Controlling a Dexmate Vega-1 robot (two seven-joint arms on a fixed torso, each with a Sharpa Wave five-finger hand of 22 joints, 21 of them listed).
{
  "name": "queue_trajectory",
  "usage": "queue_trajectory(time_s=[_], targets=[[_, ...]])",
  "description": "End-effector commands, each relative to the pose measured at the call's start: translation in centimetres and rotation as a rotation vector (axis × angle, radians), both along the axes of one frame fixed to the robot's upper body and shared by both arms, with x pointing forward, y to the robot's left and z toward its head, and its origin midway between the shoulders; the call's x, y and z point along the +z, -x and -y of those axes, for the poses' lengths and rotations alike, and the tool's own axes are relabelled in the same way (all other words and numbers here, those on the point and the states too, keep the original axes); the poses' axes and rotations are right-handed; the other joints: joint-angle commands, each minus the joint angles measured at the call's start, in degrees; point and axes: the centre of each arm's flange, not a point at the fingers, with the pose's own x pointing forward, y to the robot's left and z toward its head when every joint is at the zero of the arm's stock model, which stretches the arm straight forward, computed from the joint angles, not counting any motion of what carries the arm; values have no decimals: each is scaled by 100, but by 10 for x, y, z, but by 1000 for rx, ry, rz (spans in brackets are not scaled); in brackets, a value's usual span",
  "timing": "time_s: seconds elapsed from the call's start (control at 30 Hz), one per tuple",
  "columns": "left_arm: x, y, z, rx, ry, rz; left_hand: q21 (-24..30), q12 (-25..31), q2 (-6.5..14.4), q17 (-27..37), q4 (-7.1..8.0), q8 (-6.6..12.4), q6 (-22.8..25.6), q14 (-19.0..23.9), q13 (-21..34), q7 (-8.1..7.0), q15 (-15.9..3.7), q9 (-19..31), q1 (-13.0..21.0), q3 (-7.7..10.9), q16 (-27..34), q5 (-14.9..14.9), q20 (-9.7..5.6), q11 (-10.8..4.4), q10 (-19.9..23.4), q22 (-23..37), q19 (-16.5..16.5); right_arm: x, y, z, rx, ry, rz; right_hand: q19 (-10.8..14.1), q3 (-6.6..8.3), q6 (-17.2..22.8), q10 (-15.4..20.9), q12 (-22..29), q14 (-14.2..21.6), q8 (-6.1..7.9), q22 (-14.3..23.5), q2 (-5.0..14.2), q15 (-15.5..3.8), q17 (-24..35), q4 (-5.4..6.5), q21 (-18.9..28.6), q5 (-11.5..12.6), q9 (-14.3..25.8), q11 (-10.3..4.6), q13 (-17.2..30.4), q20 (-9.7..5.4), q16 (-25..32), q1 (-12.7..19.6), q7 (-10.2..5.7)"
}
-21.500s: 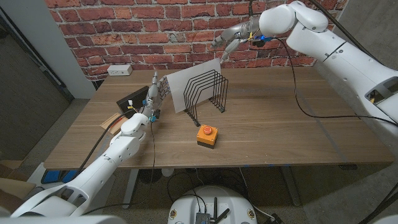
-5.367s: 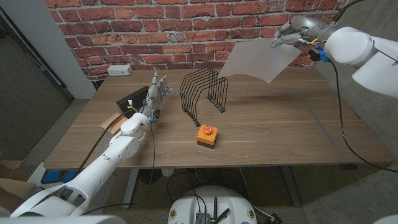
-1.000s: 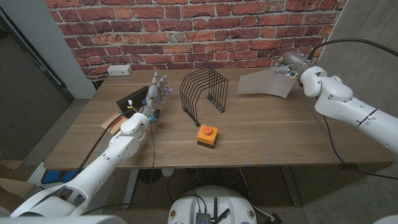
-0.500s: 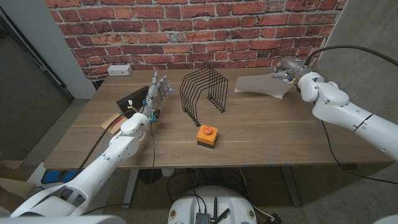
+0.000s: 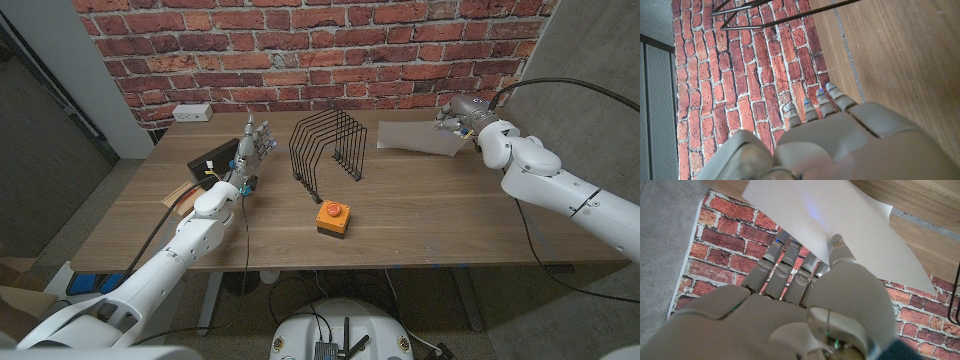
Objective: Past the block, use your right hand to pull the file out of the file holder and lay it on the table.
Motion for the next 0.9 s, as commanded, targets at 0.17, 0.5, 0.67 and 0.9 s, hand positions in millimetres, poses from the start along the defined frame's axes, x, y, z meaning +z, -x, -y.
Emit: queue_trajectory(time_s=[0.17, 0.5, 0.67, 0.9], targets=[[0, 0, 0, 0, 0, 1, 46, 42, 66, 18, 6, 36, -2, 52, 19, -32, -5, 18, -22, -31, 38, 12, -8, -35, -5, 32, 46, -11, 13, -10, 27, -9, -14, -25, 0, 28, -36, 8, -28, -38, 11, -6, -546, -3, 3, 13, 15, 28, 8, 16, -758, -7, -79, -5], [0, 0, 0, 0, 0, 1, 46, 44, 66, 18, 6, 35, -4, 50, 19, -32, -5, 18, -22, -32, 37, 12, -7, -34, 1, 32, 46, -28, 8, -10, 34, -15, -64, -33, 4, 8, -60, 2, -39, -53, 9, -5, -547, -6, 1, 6, 16, 28, 9, 21, -752, -12, -92, 6], [0, 0, 0, 0, 0, 0, 47, 45, 67, 18, 7, 35, -4, 47, 19, -32, -6, 18, -22, -32, 36, 12, -9, -46, 3, 33, 47, -34, 8, -12, 41, -17, -75, -35, 6, 10, -65, 2, -42, -54, 8, -9, -553, -4, -6, 5, 17, 27, 8, 23, -749, -11, -88, 3], [0, 0, 0, 0, 0, 0, 47, 42, 67, 18, 7, 36, -3, 49, 19, -32, -8, 18, -22, -33, 37, 11, -9, -20, -6, 33, 47, -40, 7, -14, 49, -17, -92, -41, 4, -4, -68, 3, -47, -62, 7, -14, -548, -4, -6, 1, 16, 27, 8, 26, -731, -12, -96, 4]])
